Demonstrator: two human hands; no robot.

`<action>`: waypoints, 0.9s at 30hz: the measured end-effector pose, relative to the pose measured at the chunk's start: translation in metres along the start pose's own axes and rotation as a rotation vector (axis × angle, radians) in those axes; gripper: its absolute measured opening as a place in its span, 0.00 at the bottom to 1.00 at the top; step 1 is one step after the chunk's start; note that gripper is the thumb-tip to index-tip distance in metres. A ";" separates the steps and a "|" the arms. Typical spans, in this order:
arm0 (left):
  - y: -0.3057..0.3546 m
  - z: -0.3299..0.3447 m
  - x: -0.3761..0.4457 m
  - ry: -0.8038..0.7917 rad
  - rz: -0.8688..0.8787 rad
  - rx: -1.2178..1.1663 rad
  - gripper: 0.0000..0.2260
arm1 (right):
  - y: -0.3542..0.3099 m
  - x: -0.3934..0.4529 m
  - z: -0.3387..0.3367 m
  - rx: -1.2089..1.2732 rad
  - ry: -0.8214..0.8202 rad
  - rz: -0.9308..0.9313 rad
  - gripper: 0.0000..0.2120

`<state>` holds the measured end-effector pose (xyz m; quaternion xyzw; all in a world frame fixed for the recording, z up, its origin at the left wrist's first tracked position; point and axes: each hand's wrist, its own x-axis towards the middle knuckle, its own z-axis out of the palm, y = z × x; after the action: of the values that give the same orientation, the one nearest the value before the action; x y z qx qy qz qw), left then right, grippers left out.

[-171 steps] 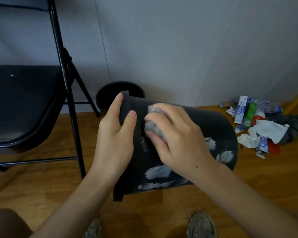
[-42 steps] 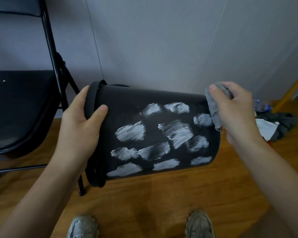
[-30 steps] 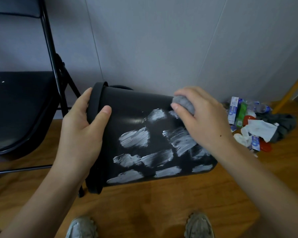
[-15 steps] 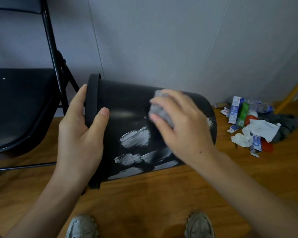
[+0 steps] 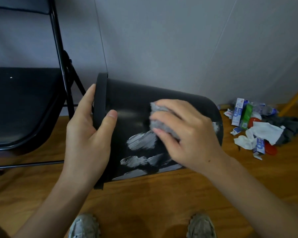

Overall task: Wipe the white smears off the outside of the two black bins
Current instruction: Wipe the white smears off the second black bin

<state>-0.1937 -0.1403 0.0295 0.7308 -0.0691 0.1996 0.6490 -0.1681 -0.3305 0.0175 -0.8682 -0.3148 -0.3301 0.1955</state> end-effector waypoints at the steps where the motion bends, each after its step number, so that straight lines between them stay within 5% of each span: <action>1: 0.001 0.001 0.000 -0.011 0.006 0.002 0.22 | 0.006 -0.001 -0.005 -0.008 0.007 0.044 0.13; 5: 0.006 0.009 -0.002 -0.034 0.040 0.002 0.21 | 0.013 0.006 -0.001 -0.036 0.073 0.197 0.11; 11: 0.007 0.011 -0.004 -0.055 0.047 -0.012 0.20 | 0.000 0.002 -0.001 0.030 0.014 -0.038 0.11; 16: 0.004 0.012 -0.007 -0.038 0.026 0.018 0.21 | 0.018 -0.001 -0.011 -0.038 0.039 0.158 0.12; 23: 0.006 0.017 -0.008 -0.031 0.049 0.023 0.21 | -0.004 0.003 0.000 0.031 0.026 -0.060 0.11; 27: 0.002 0.010 -0.008 0.014 0.000 -0.015 0.23 | 0.031 -0.008 -0.021 -0.092 0.036 0.179 0.12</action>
<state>-0.1992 -0.1517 0.0273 0.7246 -0.0662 0.2043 0.6548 -0.1612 -0.3677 0.0227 -0.8949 -0.2170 -0.3408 0.1896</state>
